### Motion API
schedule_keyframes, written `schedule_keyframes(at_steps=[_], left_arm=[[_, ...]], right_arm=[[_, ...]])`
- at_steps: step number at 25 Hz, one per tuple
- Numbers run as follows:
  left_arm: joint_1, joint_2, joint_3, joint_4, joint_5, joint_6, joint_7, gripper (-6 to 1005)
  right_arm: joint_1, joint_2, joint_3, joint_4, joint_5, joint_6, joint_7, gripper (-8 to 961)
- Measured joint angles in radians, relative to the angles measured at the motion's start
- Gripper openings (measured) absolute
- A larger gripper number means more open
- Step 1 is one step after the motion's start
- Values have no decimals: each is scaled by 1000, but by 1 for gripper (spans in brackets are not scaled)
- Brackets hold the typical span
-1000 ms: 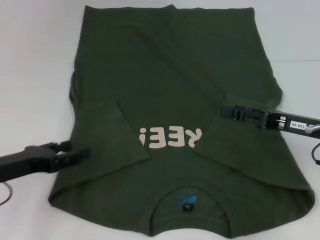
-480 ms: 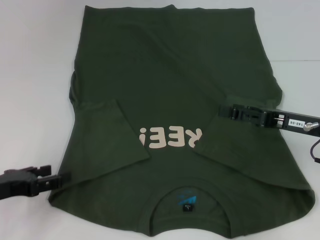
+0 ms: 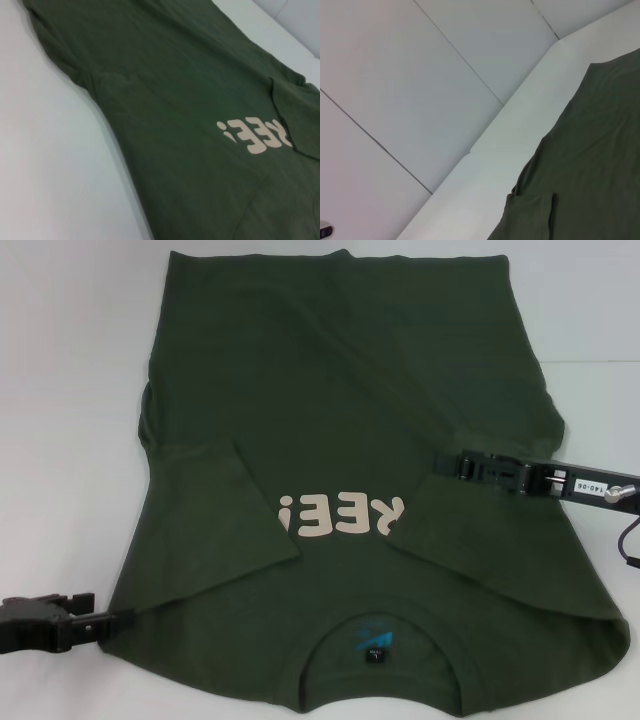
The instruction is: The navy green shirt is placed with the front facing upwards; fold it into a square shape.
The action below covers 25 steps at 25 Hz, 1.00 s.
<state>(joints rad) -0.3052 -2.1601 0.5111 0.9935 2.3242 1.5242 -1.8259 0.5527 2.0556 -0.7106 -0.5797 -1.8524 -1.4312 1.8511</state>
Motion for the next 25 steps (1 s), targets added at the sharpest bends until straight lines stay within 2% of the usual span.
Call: schedule_keyframes(at_steps=[8,14,22,25], left_arm=[[-10,2,5,2,33,-1,-9,774],[-20,2,10,5,53,-1,-17,773],[-22,2,11,10,55,7,-18,772],[-24,1,12,10,56,8,-18,771]], right_arm=[[1,-1,-6,0,1,0,6,937],[2,-12,-46,0,-1,-2,6,934],[4,-68,-148,-6,-2,-85,6,930],[-1,-72,-123,-6,0,-85,8,929]])
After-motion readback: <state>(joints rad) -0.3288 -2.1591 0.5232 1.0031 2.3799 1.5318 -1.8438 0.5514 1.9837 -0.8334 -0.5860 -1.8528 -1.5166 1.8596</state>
